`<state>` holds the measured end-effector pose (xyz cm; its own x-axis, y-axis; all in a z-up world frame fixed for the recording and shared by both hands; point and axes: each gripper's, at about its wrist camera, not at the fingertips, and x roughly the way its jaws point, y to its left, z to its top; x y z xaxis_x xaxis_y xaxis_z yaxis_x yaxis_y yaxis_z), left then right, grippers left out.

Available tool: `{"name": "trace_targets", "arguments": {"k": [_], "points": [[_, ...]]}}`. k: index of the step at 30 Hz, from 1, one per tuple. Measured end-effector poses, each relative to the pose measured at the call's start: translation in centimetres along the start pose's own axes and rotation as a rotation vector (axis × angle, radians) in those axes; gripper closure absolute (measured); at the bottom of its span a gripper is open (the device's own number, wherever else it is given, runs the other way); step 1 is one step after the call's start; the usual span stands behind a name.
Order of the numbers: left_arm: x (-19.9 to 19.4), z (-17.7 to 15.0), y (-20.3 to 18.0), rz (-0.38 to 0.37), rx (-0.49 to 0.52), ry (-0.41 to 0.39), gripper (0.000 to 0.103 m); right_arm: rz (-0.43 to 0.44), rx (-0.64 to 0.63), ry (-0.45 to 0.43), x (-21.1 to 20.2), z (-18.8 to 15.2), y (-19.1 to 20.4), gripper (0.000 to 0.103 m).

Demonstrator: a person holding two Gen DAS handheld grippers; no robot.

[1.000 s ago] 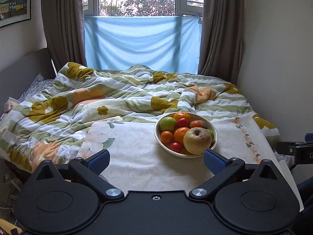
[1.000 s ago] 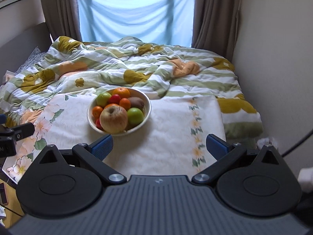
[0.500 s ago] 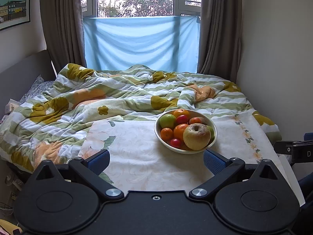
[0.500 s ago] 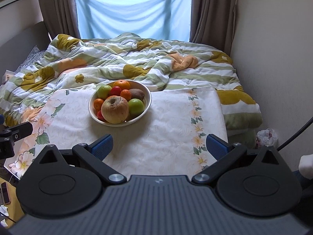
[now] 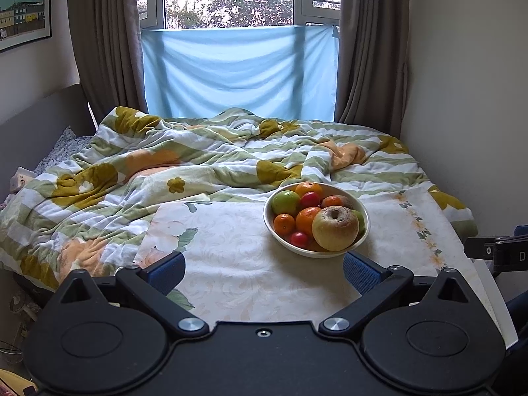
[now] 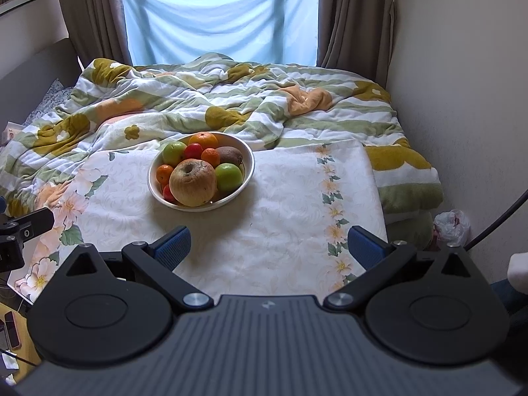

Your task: Organize fruits

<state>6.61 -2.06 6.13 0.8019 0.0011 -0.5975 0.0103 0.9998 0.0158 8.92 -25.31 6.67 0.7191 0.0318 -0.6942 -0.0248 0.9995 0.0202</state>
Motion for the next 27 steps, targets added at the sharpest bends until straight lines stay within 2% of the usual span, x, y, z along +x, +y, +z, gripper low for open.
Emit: {"name": "trace_targets", "arguments": {"k": [27], "points": [[0.24,0.0,0.0,0.013,-0.011,0.017,0.0,-0.006,0.0,0.001,0.17,-0.07,0.18,0.0]]}}
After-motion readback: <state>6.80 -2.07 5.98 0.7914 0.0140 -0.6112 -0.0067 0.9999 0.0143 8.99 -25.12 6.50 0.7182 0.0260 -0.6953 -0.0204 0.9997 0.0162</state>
